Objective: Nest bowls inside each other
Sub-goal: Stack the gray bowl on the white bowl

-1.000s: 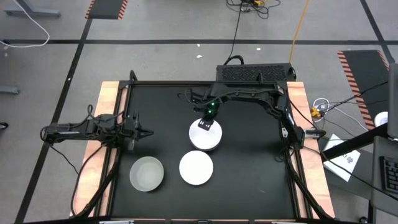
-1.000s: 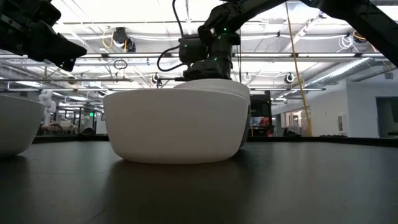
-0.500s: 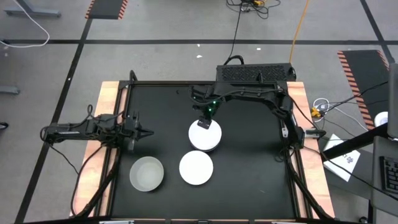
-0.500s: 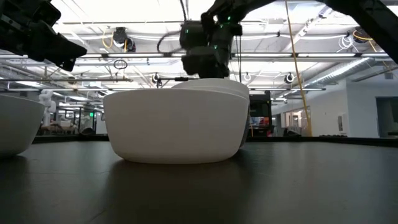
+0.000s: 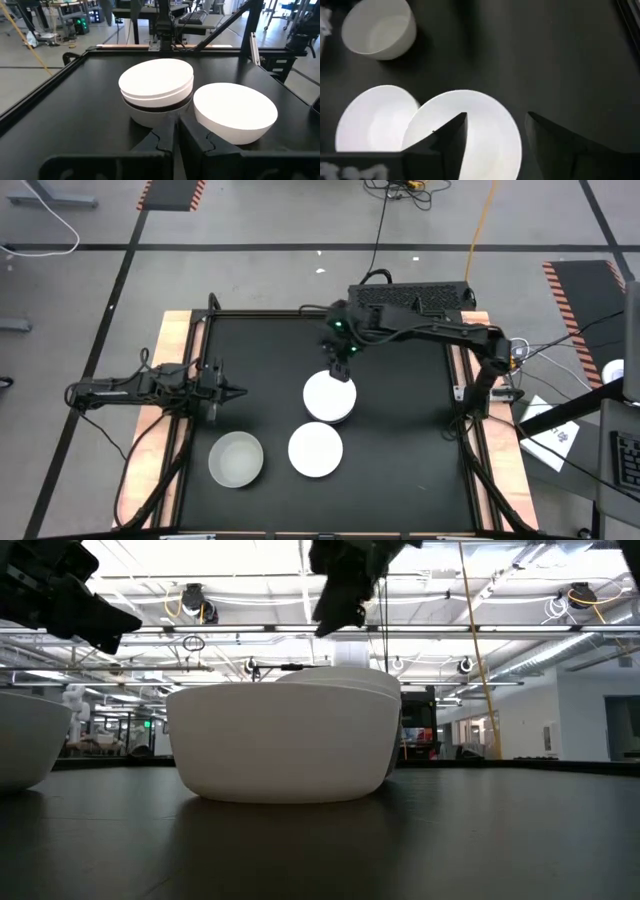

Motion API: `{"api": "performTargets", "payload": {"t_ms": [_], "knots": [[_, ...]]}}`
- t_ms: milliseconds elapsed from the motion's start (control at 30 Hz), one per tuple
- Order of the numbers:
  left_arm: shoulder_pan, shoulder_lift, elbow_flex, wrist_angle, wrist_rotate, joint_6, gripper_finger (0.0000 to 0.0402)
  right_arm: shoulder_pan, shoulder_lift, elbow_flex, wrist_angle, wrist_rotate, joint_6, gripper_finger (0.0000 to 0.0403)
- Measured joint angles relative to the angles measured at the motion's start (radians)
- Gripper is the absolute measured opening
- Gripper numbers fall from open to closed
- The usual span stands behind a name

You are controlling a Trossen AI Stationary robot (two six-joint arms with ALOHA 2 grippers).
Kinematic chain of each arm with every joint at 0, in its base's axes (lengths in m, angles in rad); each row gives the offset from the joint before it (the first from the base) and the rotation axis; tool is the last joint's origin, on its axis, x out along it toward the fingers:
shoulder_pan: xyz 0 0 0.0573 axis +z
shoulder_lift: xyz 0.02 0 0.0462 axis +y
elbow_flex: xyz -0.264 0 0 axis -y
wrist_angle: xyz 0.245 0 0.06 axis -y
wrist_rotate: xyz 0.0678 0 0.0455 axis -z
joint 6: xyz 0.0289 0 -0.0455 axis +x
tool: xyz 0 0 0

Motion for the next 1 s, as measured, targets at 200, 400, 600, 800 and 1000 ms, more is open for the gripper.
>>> {"api": "performTargets", "payload": {"t_ms": [200, 400, 600, 800, 1000], "knots": [[0.0, 0.0, 0.0, 0.0, -0.025, -0.006, 0.0024, 0.0, -0.123, -0.257, 0.29, -0.126, 0.048, 0.0096], [0.0, 0.0, 0.0, 0.0, -0.025, -0.006, 0.0024, 0.009, -0.15, -0.422, 0.526, -0.158, 0.072, 0.001], [0.0, 0.0, 0.0, 0.0, -0.025, -0.006, 0.0024, 0.044, -0.165, -0.531, 0.676, -0.159, 0.08, 0.0002], [0.0, 0.0, 0.0, 0.0, -0.025, -0.003, 0.0024, 0.056, -0.253, -0.661, 0.808, -0.157, 0.117, 0.0001], [0.0, 0.0, 0.0, -0.001, -0.024, -0.003, 0.0024, 0.042, -0.396, -0.833, 0.918, -0.157, 0.17, 0.0]]}}
